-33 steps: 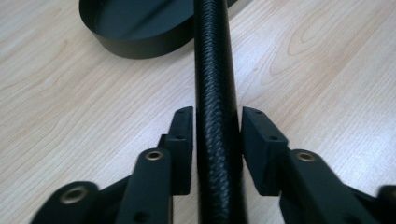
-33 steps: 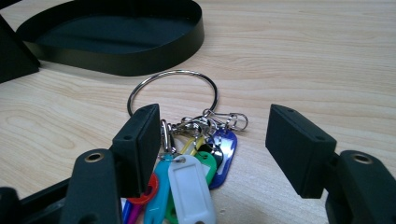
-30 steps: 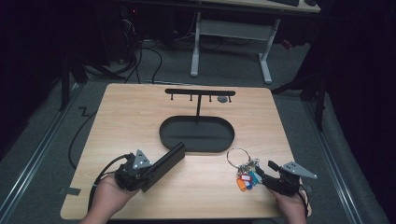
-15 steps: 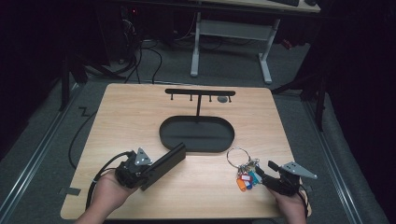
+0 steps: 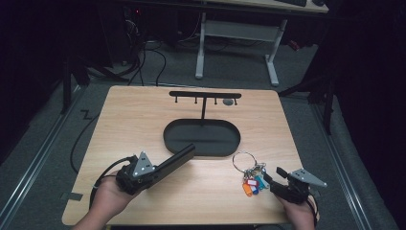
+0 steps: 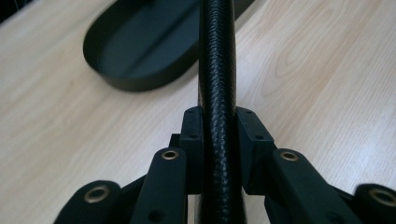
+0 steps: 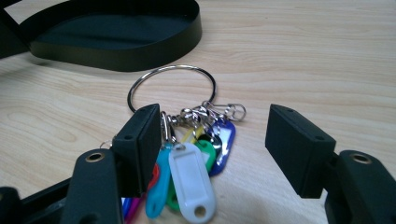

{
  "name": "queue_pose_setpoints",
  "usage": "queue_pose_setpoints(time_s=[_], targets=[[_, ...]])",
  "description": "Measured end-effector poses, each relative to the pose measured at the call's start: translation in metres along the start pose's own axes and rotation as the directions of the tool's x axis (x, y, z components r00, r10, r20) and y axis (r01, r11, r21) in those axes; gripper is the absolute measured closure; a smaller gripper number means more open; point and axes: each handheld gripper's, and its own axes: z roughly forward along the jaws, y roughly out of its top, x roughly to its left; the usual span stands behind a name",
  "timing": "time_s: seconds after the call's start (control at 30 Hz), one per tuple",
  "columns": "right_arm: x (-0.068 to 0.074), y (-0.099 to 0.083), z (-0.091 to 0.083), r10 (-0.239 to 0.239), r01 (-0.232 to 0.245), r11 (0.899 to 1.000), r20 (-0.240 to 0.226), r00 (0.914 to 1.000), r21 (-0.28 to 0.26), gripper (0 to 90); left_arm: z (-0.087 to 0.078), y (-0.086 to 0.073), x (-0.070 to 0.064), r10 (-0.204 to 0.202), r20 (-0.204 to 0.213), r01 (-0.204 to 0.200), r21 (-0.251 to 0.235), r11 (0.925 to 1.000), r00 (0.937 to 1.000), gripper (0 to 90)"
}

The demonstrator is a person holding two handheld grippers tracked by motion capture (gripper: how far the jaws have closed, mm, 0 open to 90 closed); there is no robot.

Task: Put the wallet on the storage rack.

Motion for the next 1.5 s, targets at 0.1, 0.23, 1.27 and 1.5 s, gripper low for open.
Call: queue_pose_setpoints(time_s=[0.1, 0.23, 1.27, 1.5], targets=[[-0.003, -0.003, -0.009, 0.008, -0.008, 1.0, 0.01, 0.9999, -0.01, 36.5, -0.001, 0.009, -0.002, 0.043, -0.012, -0.043, -0.022, 0.9988, 0.999, 74.9], [-0.005, -0.005, -0.015, 0.008, -0.007, 1.0, 0.011, 0.9999, -0.015, 36.4, 0.001, 0.02, -0.005, 0.122, -0.014, -0.122, -0.05, 0.9913, 0.9925, 74.8], [-0.01, -0.007, -0.019, 0.023, -0.022, 1.0, 0.005, 0.9997, -0.012, 36.5, 0.034, 0.084, 0.007, 0.401, -0.124, -0.407, -0.033, 0.9127, 0.9078, 75.2], [-0.011, -0.007, -0.019, 0.021, -0.021, 1.0, 0.003, 0.9998, -0.012, 36.5, 0.051, 0.096, 0.011, 0.431, -0.131, -0.438, -0.024, 0.8987, 0.8926, 75.2]])
